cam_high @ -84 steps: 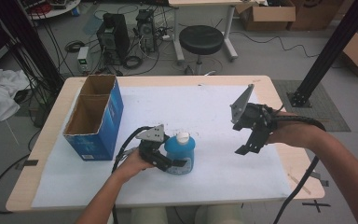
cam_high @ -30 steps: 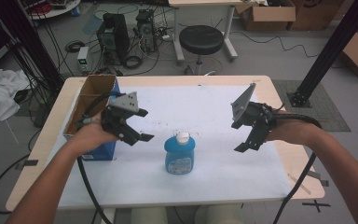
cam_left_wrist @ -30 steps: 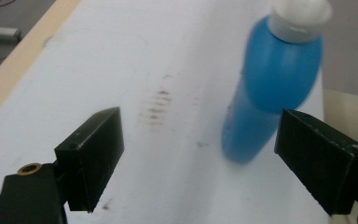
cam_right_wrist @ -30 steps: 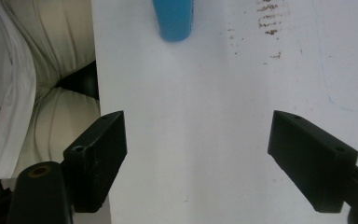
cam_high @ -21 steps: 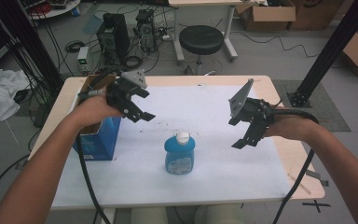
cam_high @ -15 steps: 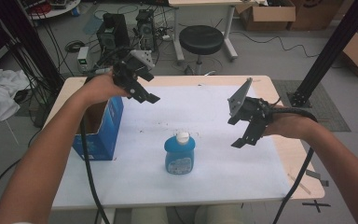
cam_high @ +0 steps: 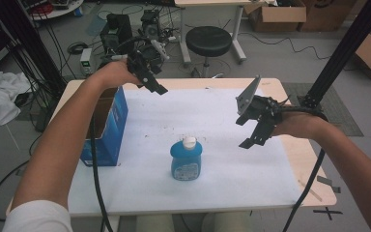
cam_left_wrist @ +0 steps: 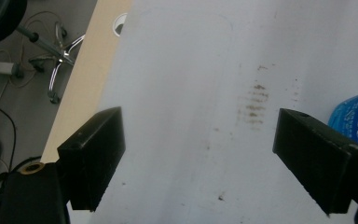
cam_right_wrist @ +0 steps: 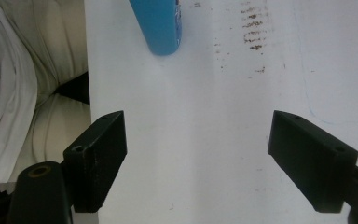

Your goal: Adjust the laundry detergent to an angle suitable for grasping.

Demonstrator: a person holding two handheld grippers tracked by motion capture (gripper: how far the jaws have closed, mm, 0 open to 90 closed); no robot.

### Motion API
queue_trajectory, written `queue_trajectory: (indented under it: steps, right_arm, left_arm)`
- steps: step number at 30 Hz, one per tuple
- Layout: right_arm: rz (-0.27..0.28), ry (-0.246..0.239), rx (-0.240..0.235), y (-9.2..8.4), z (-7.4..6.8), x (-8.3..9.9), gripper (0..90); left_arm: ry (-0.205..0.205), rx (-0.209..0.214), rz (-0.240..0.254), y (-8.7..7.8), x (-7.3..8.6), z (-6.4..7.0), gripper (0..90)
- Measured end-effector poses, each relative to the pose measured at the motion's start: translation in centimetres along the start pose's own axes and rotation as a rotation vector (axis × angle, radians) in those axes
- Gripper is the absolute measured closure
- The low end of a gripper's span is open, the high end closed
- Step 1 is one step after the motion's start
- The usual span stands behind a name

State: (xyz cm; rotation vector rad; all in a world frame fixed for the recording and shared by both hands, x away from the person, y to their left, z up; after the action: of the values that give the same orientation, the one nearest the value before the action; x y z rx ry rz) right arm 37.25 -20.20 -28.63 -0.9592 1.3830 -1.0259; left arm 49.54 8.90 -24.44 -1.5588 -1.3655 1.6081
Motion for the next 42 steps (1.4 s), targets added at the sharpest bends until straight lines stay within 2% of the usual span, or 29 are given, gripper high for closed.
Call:
queue_trajectory:
  steps: [6, 20, 30, 36, 42]
  right_arm:
    - [0.000, -0.003, -0.002, 0.0, 0.5, -0.4, 19.3]
    - [-0.006, -0.002, -0.004, -0.2, 1.9, -0.6, 19.5]
    - [0.023, 0.002, -0.001, -0.8, 4.4, -0.8, 19.6]
    - [0.008, 0.009, -0.008, -0.5, 5.9, -1.6, 19.8]
    - [0.016, 0.018, -0.005, -0.7, 6.6, -2.0, 19.8]
  left_arm:
    - [-0.005, -0.003, -0.044, 0.9, -0.1, -1.3, 18.9]
    - [-0.004, 0.011, -0.060, 1.4, 0.2, -1.5, 18.2]
    - [-0.005, 0.026, -0.063, 1.7, 0.1, -1.6, 18.1]
    - [-0.006, 0.031, -0.069, 2.1, 0.1, -1.7, 18.1]
    - [-0.013, 0.028, -0.057, 2.0, 0.0, -1.8, 18.1]
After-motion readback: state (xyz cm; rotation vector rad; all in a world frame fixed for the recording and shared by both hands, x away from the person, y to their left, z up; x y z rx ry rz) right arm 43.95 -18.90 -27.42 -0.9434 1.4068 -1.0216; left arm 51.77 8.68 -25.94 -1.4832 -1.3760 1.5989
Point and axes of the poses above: each handheld gripper's, and its own axes: y roughly forward along the jaws, x roughly out of its underside, z roughly to its right, the point moved 4 cm from there along y, roughly forward along the jaws, and after that the axes turned 4 degrees about -z, right-handed, at the moved point
